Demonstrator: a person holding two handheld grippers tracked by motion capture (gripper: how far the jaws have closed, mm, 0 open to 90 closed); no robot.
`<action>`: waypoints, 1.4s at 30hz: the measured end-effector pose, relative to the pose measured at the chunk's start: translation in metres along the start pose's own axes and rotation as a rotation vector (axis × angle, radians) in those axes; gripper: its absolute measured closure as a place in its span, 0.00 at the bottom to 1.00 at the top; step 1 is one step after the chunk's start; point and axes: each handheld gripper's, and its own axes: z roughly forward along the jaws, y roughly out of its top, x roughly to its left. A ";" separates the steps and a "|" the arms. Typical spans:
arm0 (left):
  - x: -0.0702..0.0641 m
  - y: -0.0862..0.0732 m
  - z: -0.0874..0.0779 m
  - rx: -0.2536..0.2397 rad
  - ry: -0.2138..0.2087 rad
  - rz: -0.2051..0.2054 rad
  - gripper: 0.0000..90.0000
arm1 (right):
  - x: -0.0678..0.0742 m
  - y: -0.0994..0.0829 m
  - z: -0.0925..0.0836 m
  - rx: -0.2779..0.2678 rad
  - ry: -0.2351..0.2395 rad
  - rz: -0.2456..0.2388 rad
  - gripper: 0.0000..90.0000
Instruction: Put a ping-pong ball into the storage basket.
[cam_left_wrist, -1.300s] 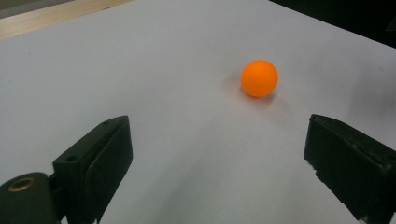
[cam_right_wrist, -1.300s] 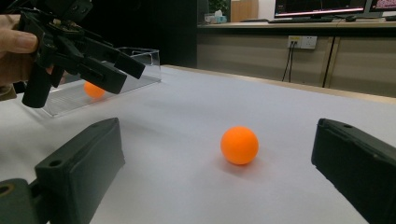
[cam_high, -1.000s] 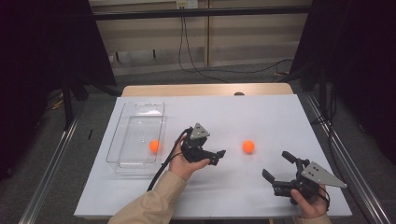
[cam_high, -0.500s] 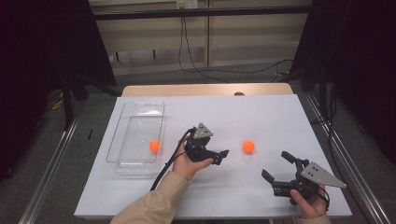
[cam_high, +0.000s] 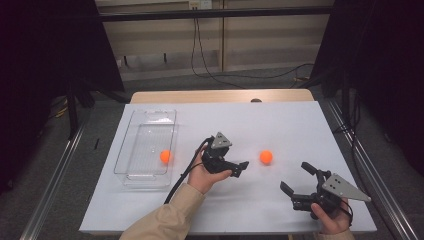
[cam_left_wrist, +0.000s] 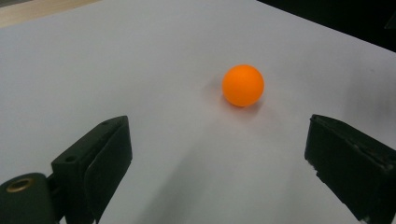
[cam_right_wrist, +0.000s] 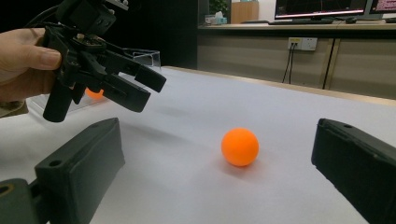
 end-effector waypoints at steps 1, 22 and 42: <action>0.000 0.000 0.000 -0.002 -0.003 0.000 0.08 | 0.000 0.000 0.000 -0.001 0.000 0.001 0.02; -0.004 0.003 0.008 -0.019 -0.020 0.012 0.08 | 0.000 0.000 0.001 0.001 -0.002 -0.001 0.02; -0.004 0.005 0.010 -0.033 -0.031 0.015 0.08 | 0.000 0.001 0.001 0.002 -0.004 -0.001 0.02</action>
